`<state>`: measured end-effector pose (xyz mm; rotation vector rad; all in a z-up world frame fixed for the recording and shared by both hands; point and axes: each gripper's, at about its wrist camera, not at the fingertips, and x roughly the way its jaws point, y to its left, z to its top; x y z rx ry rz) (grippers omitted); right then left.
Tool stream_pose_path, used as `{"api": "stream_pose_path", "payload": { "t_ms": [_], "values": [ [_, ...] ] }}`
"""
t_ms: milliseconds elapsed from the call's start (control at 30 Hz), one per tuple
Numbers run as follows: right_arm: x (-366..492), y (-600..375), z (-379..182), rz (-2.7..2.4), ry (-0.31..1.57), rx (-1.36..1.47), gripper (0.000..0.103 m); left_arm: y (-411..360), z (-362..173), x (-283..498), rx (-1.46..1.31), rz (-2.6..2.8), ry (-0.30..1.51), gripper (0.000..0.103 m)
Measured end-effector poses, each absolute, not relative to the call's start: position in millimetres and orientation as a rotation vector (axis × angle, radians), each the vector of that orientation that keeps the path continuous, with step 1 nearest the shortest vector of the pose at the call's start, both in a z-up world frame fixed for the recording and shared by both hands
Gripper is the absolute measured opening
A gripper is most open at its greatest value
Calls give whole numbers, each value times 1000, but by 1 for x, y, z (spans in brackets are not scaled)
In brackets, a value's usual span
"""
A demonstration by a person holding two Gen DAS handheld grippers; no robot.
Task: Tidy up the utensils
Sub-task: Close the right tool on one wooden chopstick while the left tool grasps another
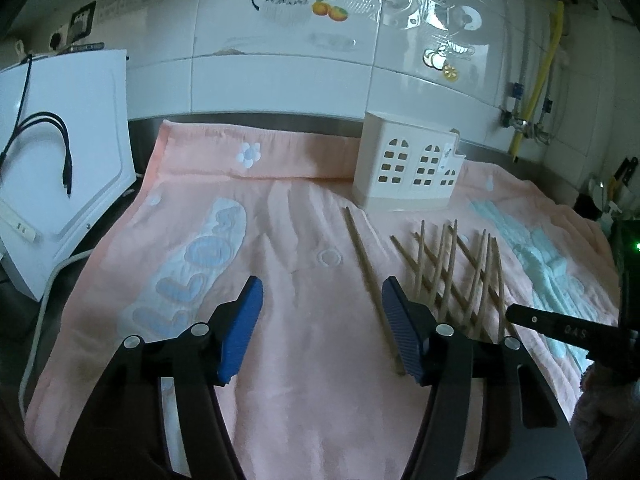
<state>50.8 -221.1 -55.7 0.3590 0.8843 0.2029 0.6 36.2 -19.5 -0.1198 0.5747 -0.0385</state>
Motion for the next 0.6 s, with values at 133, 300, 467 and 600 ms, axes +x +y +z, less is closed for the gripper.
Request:
{"api": "stream_pose_path", "payload": {
  "t_ms": [133,300,467,600],
  "values": [
    [58,-221,-64,168,925,408,20,40,-23,6,-127,-57,584,62],
    [65,-219,-72,117,957,441,20,41,-26,12,-131,-84,592,61],
    [68,-218,-73,83,947,448,14,42,-32,17,-142,-97,607,61],
    [68,-220,-73,71,941,451,10,42,-36,20,-145,-99,622,60]
  ]
}}
